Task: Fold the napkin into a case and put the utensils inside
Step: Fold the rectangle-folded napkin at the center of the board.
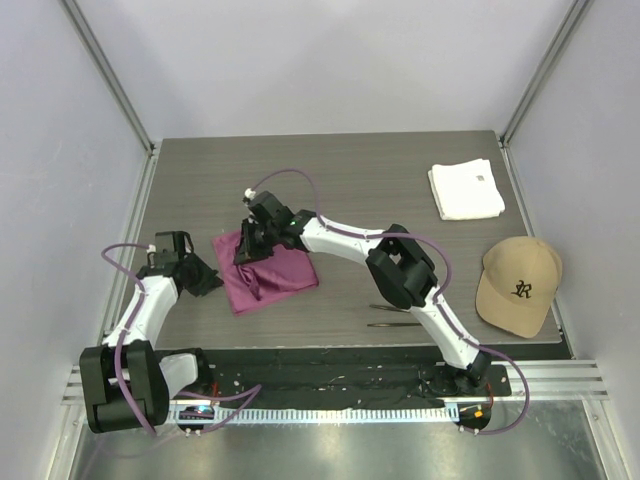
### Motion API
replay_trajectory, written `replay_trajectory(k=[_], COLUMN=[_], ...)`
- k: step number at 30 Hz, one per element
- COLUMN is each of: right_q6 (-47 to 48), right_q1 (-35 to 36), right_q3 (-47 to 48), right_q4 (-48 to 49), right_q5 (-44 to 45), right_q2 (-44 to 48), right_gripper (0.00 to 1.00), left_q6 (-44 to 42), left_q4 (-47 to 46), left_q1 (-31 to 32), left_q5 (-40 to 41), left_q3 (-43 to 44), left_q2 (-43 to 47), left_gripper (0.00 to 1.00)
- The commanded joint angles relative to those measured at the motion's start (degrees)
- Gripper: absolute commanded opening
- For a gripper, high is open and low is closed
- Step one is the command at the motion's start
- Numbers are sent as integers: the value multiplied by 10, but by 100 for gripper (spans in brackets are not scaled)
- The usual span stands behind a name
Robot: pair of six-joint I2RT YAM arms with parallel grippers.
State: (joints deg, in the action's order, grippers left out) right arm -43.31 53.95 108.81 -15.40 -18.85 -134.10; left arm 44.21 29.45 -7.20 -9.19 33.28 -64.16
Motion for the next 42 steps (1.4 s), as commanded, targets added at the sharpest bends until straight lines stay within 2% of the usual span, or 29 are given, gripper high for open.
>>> replay_trajectory(k=[1, 21, 25, 27, 30, 31, 33, 34, 35, 42], right_q6=[-10, -5, -6, -9, -7, -4, 9, 15, 18, 64], right_q1=[6, 10, 10, 10, 12, 12, 12, 12, 12, -18], right_q3=[32, 32, 33, 36, 46, 48, 51, 52, 54, 9], right_q4=[16, 6, 8, 12, 16, 17, 22, 22, 23, 12], right_q5=[-9, -3, 0, -1, -12, -20, -29, -31, -39, -47], right_q2=[-8, -20, -22, -27, -40, -41, -41, -36, -32, 54], right_gripper=[1, 1, 4, 8, 21, 31, 38, 46, 50, 55], left_q6=[1, 0, 4, 6, 13, 15, 17, 17, 16, 8], left_q4=[-12, -9, -5, -4, 3, 6, 16, 19, 26, 28], left_q1=[-4, -4, -4, -4, -4, -4, -5, -6, -6, -11], left_q5=[-2, -1, 2, 7, 17, 22, 35, 40, 44, 35], left_q3=[-1, -1, 0, 2, 3, 4, 7, 10, 13, 37], left_q2=[15, 20, 30, 40, 66, 74, 99, 106, 113, 117], left_gripper=[10, 10, 10, 11, 11, 12, 15, 17, 18, 23])
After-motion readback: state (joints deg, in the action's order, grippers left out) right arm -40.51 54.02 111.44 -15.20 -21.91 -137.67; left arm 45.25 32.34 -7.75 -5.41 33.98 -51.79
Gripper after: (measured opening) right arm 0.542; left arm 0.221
